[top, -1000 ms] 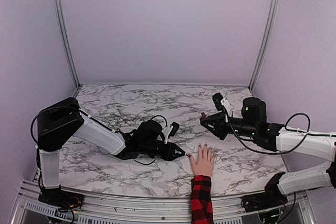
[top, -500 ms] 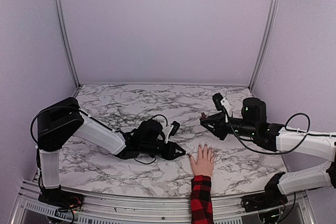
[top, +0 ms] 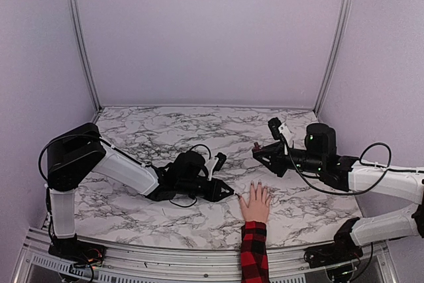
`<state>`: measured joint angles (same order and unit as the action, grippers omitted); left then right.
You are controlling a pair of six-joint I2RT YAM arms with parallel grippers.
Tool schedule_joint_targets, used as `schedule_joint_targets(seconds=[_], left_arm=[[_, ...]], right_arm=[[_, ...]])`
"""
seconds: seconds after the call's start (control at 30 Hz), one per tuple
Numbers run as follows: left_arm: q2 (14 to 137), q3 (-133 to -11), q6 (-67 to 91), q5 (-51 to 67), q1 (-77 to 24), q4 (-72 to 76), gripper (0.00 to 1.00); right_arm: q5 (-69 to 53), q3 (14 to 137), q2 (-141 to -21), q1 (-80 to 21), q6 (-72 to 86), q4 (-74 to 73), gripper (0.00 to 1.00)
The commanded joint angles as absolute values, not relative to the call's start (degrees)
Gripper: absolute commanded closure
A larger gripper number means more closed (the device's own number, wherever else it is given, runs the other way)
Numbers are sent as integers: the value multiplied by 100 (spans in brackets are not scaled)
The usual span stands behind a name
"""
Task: Paint the nails
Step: Paint the nail with the hand.
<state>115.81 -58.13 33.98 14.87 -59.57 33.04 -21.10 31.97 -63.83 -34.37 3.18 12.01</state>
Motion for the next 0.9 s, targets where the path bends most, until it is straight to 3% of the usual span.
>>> schedule_joint_targets(seconds=[0.0,0.87], left_arm=[[11672,-5959,3343,1414,-5915,3176,100],[11773,-6116,3340,1453,-5833,3113,100]], right_arm=[[-2092,3226,-6354,-3402,299,1413,100],[-2073,3224,-6381,-3403,286,1401,100]])
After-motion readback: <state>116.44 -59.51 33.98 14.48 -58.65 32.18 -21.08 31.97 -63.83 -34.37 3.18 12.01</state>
